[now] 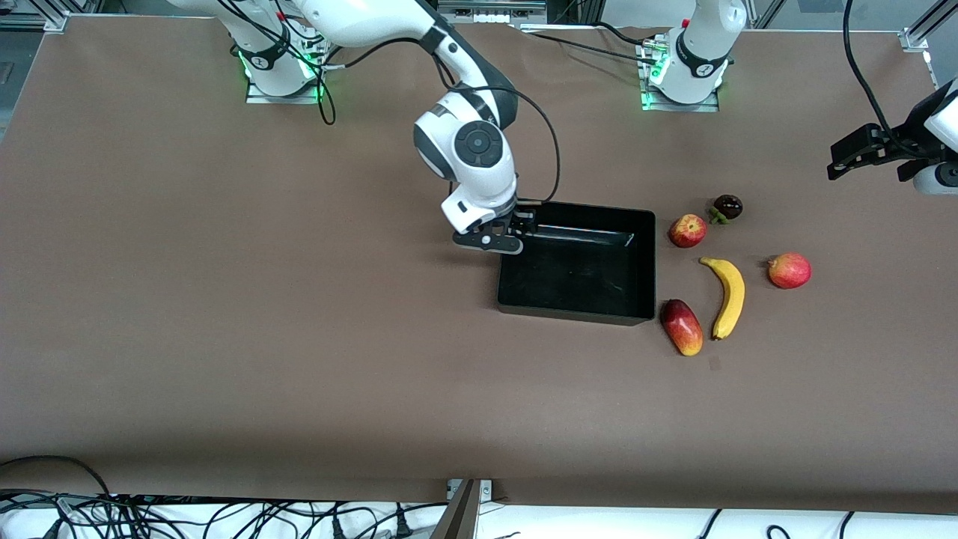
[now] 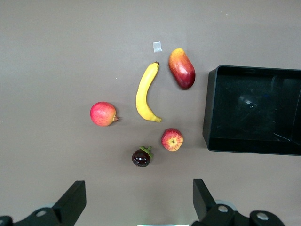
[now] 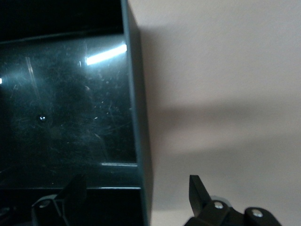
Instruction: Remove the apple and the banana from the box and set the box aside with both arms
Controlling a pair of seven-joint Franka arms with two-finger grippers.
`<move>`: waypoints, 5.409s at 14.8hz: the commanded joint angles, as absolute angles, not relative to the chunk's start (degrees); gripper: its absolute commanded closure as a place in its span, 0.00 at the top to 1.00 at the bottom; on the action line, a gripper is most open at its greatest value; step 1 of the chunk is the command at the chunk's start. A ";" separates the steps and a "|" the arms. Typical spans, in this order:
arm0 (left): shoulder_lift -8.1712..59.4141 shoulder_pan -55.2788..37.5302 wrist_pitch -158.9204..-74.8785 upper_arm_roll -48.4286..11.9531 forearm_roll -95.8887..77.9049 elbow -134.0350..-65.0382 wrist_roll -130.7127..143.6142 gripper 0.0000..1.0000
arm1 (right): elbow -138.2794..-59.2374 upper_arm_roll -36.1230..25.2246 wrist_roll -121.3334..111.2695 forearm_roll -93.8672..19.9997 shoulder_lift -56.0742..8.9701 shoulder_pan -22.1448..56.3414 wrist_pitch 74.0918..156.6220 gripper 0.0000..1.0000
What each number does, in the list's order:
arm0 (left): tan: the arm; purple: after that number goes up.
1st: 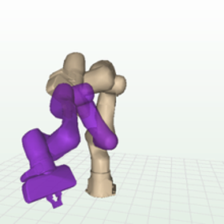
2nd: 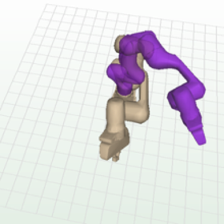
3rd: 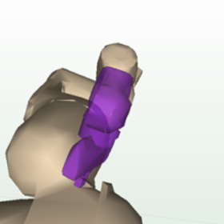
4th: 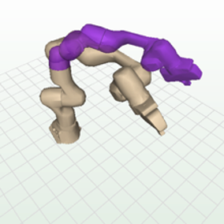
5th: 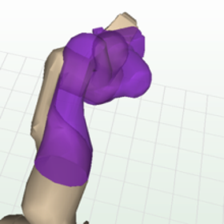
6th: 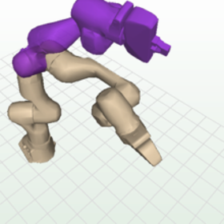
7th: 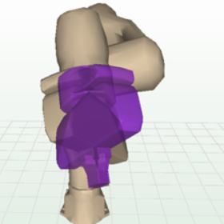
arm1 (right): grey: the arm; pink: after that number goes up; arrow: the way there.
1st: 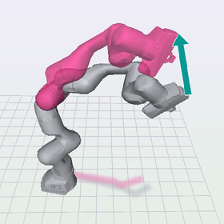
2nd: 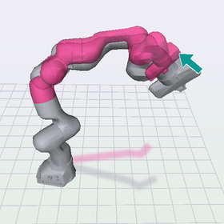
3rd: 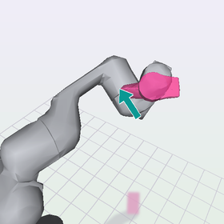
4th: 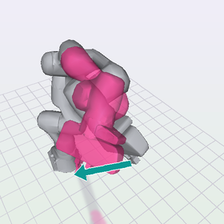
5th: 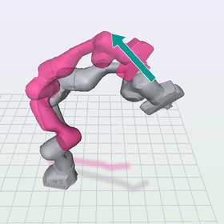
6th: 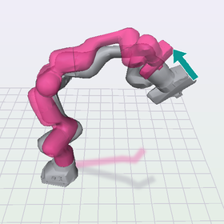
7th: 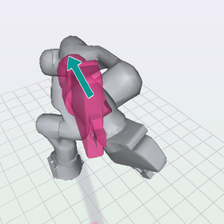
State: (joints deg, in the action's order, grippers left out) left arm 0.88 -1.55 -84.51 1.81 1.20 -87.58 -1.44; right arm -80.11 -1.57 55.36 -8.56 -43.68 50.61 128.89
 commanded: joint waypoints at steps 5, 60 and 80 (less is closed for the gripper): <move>0.00 -2.29 -84.20 2.55 0.70 -88.59 -1.14 1.00 | -78.13 -2.29 56.17 -5.90 -46.67 52.47 130.52 0.16; -2.81 1.32 -84.64 -6.24 -1.14 -95.54 1.32 1.00 | -117.87 -20.74 -19.25 -17.05 -20.66 17.40 134.92 0.99; -2.11 0.80 -86.57 -5.80 0.27 -93.44 1.32 1.00 | -98.77 -20.39 -4.57 -2.29 0.95 21.71 92.28 1.00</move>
State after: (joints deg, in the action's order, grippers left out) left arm -2.79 1.69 -86.24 -5.60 -0.32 -95.95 0.84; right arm -93.68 -20.52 -4.54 -4.10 -3.34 21.77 91.60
